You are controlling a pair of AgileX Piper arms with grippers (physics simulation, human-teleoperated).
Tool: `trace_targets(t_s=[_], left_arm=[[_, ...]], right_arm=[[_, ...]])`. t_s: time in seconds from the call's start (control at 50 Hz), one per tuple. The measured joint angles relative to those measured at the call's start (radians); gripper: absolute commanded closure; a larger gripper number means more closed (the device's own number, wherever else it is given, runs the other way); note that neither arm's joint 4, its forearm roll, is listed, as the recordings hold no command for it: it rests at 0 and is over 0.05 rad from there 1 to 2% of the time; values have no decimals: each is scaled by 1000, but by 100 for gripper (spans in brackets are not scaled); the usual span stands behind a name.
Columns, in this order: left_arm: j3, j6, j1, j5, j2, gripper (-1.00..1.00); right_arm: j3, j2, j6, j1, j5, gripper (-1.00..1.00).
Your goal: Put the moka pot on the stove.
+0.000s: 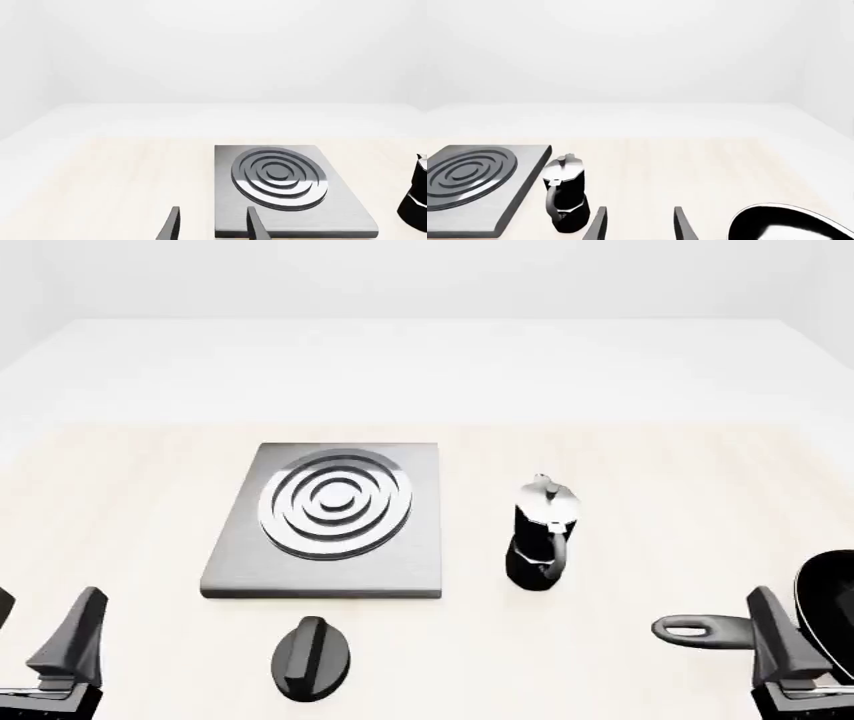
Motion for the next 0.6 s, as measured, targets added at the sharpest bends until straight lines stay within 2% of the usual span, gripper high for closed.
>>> trace_targets(t_s=[0.32,0.6], left_arm=[[0,0,0,0,0,-100],[0,0,0,0,0,-100]], right_arm=[[-6,22,-2,-13,-5,-100],[-92,13,-13,42,80,-100]])
